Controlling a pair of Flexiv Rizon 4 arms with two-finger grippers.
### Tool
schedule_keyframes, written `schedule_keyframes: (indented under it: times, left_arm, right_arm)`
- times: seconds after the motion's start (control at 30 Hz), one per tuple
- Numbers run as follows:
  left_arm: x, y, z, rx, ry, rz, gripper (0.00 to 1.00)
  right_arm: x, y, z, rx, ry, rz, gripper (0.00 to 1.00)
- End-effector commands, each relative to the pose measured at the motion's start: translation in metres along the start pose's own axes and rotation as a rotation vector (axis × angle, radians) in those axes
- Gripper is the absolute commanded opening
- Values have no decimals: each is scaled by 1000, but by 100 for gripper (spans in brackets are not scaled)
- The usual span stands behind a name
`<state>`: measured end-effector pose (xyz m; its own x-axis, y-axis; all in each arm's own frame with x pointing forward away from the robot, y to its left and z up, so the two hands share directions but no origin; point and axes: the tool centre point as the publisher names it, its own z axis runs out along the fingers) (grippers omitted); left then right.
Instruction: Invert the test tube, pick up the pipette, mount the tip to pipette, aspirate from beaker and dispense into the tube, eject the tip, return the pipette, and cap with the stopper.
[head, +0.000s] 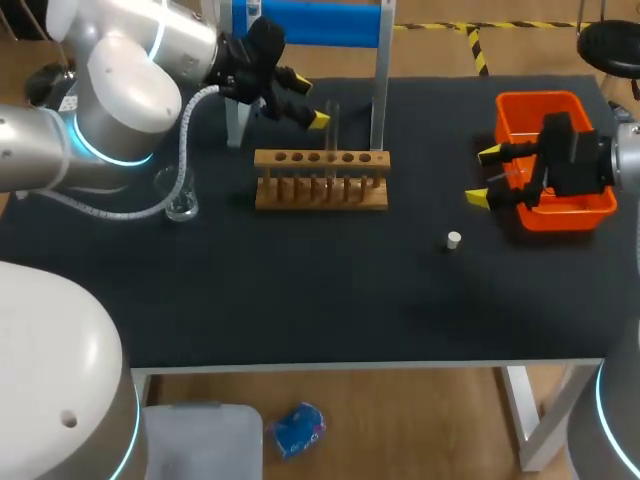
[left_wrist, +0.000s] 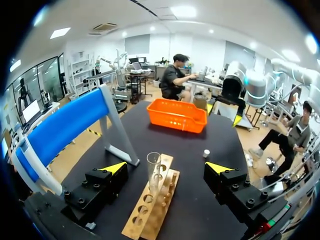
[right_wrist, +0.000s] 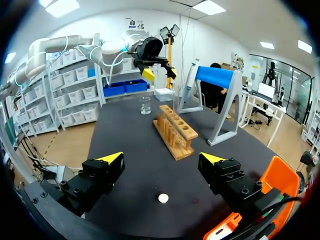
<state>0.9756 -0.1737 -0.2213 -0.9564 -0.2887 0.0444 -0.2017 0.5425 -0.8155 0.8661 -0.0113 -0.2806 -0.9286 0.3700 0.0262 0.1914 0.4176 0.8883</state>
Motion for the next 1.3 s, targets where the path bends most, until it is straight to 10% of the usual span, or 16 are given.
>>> schedule_keyframes:
  times: [0.03,1.3]
  left_arm:
    - [-1,3,6,-8,2,7,100]
    - [0,6,22,-38,28,25,100]
  right_arm:
    - [0,0,-1,0,1,0,100]
    - [16,-107,19,238,-156,111,100]
